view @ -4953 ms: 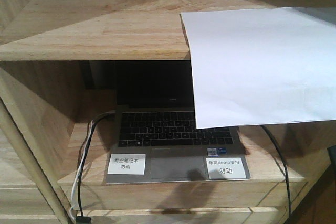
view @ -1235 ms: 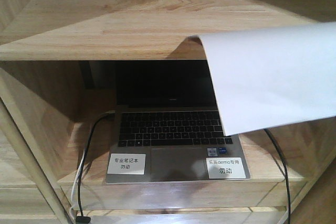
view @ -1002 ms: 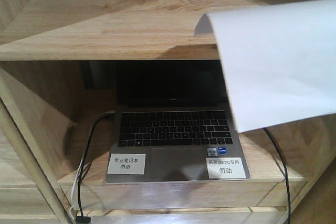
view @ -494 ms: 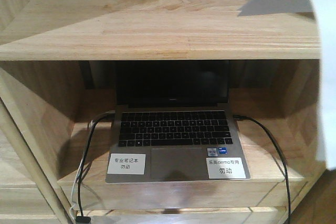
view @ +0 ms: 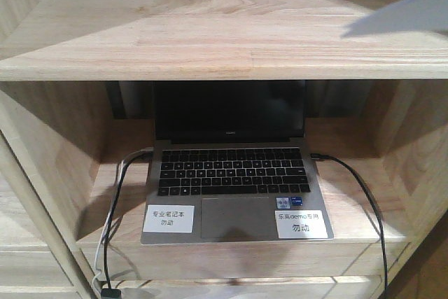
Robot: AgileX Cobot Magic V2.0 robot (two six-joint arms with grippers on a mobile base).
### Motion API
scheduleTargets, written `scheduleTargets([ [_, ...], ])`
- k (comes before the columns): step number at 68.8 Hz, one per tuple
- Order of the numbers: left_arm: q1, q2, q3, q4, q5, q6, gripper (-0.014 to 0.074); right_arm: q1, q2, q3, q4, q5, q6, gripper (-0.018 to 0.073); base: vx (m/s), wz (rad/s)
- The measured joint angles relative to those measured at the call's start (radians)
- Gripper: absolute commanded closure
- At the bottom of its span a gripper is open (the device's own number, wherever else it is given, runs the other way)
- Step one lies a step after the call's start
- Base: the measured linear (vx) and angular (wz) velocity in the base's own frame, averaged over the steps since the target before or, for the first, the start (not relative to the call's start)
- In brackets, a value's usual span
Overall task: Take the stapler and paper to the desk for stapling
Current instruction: 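Pinch the white paper with the right gripper and pull it off the shelf, then drive the base away from the shelf toward the wooden desk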
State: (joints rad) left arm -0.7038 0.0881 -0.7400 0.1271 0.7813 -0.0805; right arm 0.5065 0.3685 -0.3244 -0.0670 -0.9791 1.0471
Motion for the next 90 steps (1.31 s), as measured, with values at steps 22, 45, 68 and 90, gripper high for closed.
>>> scheduleTargets([
  [22, 0.000, 0.000, 0.000, 0.000, 0.000, 0.000, 0.0603, 0.000, -0.014, 0.000, -0.065, -0.001, 0.004, 0.0569, 0.00, 0.00],
  [45, 0.000, 0.000, 0.000, 0.000, 0.000, 0.000, 0.0603, 0.000, -0.014, 0.000, -0.072, -0.001, 0.004, 0.0569, 0.00, 0.00],
  [68, 0.000, 0.000, 0.000, 0.000, 0.000, 0.000, 0.0603, 0.000, -0.014, 0.000, -0.073, -0.001, 0.004, 0.0569, 0.00, 0.00],
  [90, 0.000, 0.000, 0.000, 0.000, 0.000, 0.000, 0.0603, 0.000, -0.014, 0.000, -0.074, -0.001, 0.004, 0.0569, -0.02, 0.08],
])
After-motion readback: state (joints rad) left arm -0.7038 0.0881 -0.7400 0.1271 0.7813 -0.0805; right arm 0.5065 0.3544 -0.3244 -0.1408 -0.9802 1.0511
